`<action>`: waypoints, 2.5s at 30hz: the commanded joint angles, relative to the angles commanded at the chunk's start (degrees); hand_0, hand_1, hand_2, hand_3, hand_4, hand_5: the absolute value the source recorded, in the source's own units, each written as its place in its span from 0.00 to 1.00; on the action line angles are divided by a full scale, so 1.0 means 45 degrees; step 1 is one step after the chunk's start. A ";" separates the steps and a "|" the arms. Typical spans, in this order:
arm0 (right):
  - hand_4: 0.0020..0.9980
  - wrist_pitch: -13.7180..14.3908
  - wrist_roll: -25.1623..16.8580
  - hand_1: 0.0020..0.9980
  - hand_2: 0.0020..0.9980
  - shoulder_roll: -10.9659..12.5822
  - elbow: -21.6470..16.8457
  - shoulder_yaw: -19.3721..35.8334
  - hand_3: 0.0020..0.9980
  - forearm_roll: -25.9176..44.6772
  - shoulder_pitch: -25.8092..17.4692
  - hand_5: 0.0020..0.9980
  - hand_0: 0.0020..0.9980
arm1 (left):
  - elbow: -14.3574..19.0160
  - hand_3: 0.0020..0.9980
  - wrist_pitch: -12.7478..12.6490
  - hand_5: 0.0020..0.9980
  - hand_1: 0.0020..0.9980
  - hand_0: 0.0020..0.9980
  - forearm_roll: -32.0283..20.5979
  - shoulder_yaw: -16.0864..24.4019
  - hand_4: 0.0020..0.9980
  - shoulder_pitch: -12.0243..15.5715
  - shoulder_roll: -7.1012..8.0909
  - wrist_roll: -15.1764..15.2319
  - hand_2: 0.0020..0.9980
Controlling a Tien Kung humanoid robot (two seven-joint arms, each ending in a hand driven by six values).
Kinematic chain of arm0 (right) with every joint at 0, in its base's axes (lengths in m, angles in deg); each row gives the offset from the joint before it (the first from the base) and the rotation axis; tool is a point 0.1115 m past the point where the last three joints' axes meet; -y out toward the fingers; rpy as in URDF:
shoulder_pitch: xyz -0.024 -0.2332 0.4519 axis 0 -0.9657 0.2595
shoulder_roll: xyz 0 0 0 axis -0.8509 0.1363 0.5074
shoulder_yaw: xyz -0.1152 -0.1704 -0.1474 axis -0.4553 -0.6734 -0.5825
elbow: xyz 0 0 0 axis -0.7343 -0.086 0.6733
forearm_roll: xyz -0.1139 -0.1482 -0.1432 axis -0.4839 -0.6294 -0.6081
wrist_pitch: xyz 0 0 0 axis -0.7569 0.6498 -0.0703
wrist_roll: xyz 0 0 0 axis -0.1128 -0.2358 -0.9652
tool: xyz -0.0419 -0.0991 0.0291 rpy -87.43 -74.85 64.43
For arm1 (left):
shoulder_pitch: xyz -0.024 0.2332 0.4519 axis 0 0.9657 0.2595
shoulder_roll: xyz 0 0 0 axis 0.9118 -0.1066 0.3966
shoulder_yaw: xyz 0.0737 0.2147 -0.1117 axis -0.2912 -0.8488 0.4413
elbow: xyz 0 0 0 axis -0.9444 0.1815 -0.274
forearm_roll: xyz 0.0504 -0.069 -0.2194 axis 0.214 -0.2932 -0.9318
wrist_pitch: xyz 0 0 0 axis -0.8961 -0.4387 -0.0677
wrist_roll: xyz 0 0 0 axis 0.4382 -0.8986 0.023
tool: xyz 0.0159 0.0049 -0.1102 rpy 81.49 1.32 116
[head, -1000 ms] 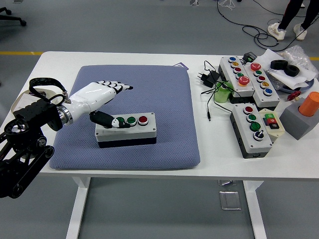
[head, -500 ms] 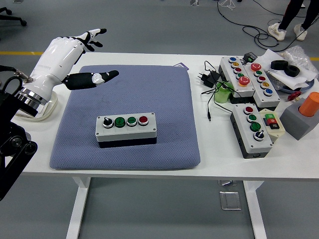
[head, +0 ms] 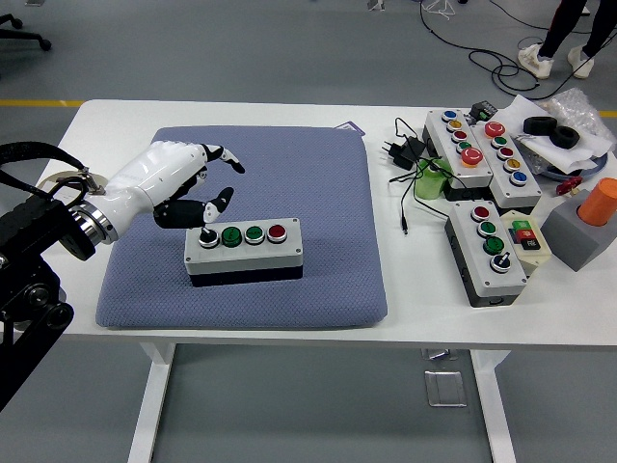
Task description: Pick up the button,place it on the desk,press the button,press the button
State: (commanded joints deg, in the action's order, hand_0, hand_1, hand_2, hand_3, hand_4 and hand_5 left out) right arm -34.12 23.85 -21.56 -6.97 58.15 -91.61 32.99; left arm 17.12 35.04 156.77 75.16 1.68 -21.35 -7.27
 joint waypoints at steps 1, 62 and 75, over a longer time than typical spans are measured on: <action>0.27 0.0001 0.0005 0.50 0.54 -0.0001 0.0000 0.0005 0.58 -0.0010 -0.0002 0.02 0.63 | 0.0013 0.71 0.0239 0.00 0.00 0.02 0.0019 -0.0025 0.27 -0.0003 0.0002 -0.0058 0.00; 0.26 -0.0027 0.0048 0.50 0.54 0.0002 0.0000 0.0033 0.58 -0.0081 0.0130 0.02 0.63 | -0.1596 0.73 0.2202 0.00 0.00 0.03 0.0132 -0.2210 0.24 -0.1022 -0.0256 -0.1279 0.01; 0.26 -0.0019 0.0077 0.50 0.54 -0.0008 0.0000 0.0064 0.58 -0.0140 0.0109 0.02 0.63 | -0.1203 0.74 0.0451 0.00 0.00 0.03 0.0175 -0.1927 0.23 -0.1113 -0.0652 -0.0871 0.01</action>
State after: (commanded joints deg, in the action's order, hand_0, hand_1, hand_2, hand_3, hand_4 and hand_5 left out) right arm -34.21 24.20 -21.60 -6.97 58.44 -92.24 33.48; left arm 11.71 37.07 157.55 66.49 -3.32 -24.28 -11.19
